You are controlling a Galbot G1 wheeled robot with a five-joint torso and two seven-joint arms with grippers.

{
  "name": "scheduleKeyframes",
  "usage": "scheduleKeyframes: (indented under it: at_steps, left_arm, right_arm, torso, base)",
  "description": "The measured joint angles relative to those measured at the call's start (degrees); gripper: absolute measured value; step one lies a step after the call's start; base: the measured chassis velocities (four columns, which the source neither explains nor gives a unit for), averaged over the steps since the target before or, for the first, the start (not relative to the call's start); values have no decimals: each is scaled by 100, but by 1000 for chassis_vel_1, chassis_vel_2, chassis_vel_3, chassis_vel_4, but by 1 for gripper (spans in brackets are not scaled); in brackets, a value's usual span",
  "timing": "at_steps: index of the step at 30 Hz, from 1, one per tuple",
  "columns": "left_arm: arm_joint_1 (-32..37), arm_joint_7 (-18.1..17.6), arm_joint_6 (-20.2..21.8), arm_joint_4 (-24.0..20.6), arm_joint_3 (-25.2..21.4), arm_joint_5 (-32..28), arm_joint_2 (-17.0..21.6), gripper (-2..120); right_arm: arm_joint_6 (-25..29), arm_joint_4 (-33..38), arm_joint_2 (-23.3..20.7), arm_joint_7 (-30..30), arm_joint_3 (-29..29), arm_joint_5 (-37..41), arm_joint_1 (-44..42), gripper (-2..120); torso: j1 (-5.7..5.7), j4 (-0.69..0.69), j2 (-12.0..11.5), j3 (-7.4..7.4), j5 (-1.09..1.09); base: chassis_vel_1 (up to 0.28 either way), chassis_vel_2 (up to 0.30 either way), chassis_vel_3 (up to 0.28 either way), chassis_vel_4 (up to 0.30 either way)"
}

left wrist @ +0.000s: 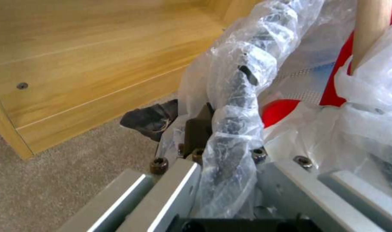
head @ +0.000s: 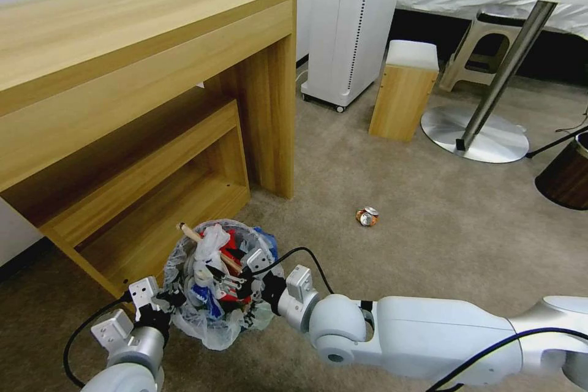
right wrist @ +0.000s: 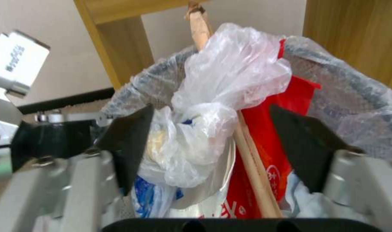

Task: Pick up the trash bin and place the garbage on the floor into it.

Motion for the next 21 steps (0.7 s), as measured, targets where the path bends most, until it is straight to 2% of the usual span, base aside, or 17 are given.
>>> scheduleKeyframes:
  at_steps: [3, 4, 6, 12, 15, 16, 19, 20, 21]
  left_arm:
    - [-10, -4, 0, 13, -1, -4, 2, 0]
    - [-10, -4, 0, 13, -1, -4, 2, 0]
    - [-11, -5, 0, 21, -1, -6, 0, 0]
    - [-2, -8, 0, 43, -15, -5, -2, 0]
    - [40, -9, 0, 27, -75, -4, 29, 0]
    - [40, -9, 0, 27, -75, -4, 29, 0]
    - [56, -9, -3, 9, -88, -4, 57, 0]
    - [56, -9, -3, 9, -88, -4, 57, 0]
    - [59, -8, -3, 3, -82, -7, 65, 0]
  right_arm:
    - [11, 40, -40, -1, 53, -15, -55, 90]
    - [11, 40, -40, -1, 53, -15, -55, 90]
    - [24, 90, -58, -5, 146, -16, -107, 98]
    - [76, 247, -104, -27, 495, -29, -257, 100]
    - [131, 512, -285, -41, 1265, 30, -466, 100]
    - [131, 512, -285, -41, 1265, 30, -466, 100]
    - [135, 428, -472, 117, 2162, 28, -743, 100]
    - [135, 428, -472, 117, 2162, 28, -743, 100]
    - [124, 390, -517, 181, 2562, 35, -901, 100]
  torso:
    - [0, 1, 0, 0, 0]
    - [0, 1, 0, 0, 0]
    - [0, 0, 0, 0, 0]
    - [0, 1, 0, 0, 0]
    - [0, 1, 0, 0, 0]
    - [0, 1, 0, 0, 0]
    - [0, 1, 0, 0, 0]
    - [0, 1, 0, 0, 0]
    - [0, 1, 0, 0, 1]
  base:
    - [0, 0, 0, 0]
    - [0, 0, 0, 0]
    - [0, 0, 0, 0]
    - [0, 0, 0, 0]
    - [0, 0, 0, 0]
    - [0, 0, 0, 0]
    - [0, 0, 0, 0]
    - [0, 0, 0, 0]
    - [0, 0, 0, 0]
